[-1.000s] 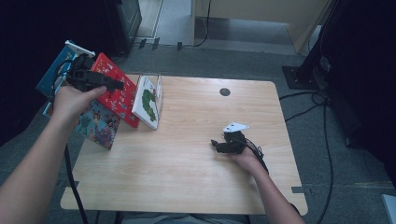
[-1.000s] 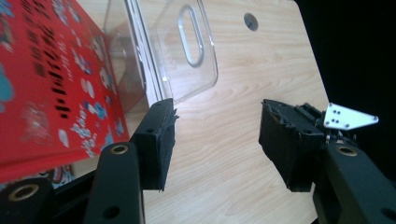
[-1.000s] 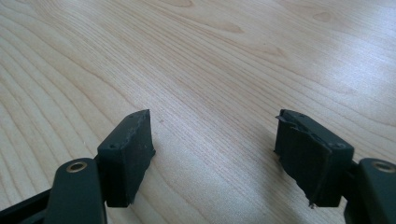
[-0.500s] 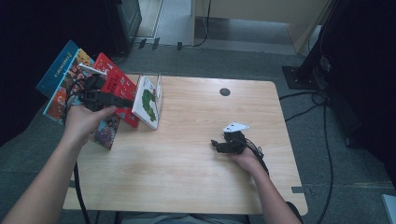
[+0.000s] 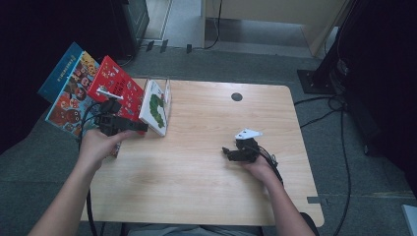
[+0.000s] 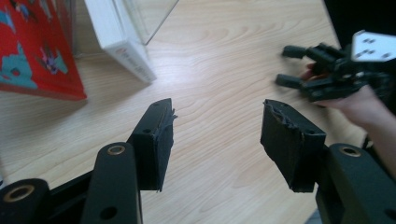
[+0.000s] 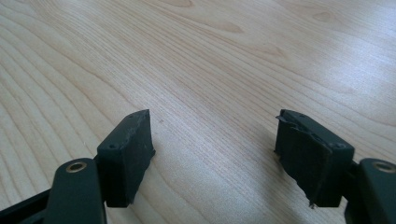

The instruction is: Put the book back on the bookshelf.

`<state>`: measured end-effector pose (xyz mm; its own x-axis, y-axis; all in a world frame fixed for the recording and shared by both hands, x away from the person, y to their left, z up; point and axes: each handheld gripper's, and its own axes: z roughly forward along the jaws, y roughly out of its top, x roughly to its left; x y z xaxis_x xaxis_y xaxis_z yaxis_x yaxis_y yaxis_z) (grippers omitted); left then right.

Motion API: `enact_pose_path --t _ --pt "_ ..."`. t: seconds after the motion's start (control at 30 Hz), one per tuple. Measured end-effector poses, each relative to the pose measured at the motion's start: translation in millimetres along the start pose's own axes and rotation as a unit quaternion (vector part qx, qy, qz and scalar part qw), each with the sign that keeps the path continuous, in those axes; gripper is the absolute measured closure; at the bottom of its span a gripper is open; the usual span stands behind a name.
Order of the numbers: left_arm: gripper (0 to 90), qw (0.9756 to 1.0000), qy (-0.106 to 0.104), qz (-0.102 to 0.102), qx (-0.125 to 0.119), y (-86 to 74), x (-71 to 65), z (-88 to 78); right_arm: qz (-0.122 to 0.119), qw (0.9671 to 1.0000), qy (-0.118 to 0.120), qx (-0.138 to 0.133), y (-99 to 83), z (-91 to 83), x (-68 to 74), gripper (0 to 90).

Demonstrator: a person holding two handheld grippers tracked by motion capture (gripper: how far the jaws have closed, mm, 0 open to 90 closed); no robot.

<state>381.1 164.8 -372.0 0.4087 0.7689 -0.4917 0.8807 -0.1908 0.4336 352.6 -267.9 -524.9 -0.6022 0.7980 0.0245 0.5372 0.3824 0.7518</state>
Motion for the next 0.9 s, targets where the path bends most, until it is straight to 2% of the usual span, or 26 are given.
enact_pose_path --t 0.3,0.37,0.43,0.57,0.67,0.9 --pt "44.3 0.9999 -0.006 0.005 0.007 -16.6 3.1 24.9 0.003 1.0 -0.001 0.0 -0.3 -0.4 0.4 26.6" --pt "44.2 0.9999 -0.015 0.004 0.004 -18.7 2.8 29.5 0.002 1.0 -0.001 0.0 -0.3 -0.4 0.4 26.6" --pt "43.8 0.9996 -0.025 0.007 0.012 -21.3 1.3 36.4 0.003 1.0 -0.001 0.0 -0.3 -0.4 0.4 26.6" --pt "43.7 0.9993 -0.027 0.018 0.018 -27.6 -1.5 50.5 0.003 1.0 -0.001 0.0 -0.3 -0.4 0.4 26.6" --pt "43.6 0.9991 -0.033 0.015 0.02 -34.2 0.5 61.3 0.003 1.0 -0.001 0.0 -0.3 -0.4 0.4 26.6" --pt "43.5 0.9989 -0.034 0.011 0.03 -47.7 6.7 81.5 0.002 1.0 -0.001 0.0 -0.3 -0.4 0.4 26.6"
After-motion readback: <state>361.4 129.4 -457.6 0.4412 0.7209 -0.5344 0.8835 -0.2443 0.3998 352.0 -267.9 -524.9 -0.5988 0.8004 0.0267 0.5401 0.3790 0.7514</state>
